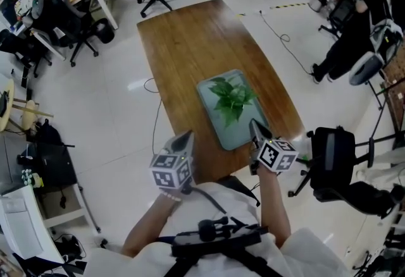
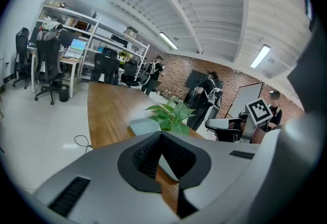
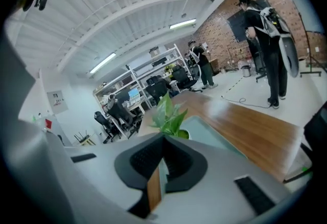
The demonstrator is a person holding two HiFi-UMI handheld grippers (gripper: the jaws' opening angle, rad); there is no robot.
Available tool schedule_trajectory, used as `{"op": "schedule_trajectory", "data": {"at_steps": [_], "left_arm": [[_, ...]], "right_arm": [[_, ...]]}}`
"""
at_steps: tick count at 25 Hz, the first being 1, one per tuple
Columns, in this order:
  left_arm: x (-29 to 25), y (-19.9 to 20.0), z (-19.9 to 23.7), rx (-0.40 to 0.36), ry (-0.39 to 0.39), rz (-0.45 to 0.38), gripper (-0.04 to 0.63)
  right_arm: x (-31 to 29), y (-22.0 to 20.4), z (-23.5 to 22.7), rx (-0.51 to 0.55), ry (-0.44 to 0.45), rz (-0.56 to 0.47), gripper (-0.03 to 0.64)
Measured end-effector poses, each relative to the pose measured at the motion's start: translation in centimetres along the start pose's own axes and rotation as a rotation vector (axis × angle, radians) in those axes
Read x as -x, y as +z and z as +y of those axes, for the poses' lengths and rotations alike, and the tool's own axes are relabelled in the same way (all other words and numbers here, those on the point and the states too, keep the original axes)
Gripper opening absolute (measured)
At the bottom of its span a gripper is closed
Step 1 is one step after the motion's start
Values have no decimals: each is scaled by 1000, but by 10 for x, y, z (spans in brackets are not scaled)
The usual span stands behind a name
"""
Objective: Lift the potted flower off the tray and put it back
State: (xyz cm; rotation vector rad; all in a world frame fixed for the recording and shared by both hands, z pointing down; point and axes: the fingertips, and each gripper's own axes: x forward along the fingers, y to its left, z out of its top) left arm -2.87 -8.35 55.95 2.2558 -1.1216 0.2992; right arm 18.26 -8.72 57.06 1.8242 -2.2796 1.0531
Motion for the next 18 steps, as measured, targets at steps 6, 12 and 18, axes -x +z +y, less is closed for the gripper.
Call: {"op": "schedule_trajectory", "data": {"at_steps": [6, 12, 18], "left_arm": [[-5, -1, -3, 0, -5, 2, -5], [-10, 0, -5, 7, -12, 5, -5], [-16, 1, -8, 6, -10, 8, -5]], "right_arm": [[0, -4, -3, 11, -11, 14, -2], [0, 0, -12, 14, -28, 18, -2], [-3, -1, -16, 18, -31, 34, -2]]}}
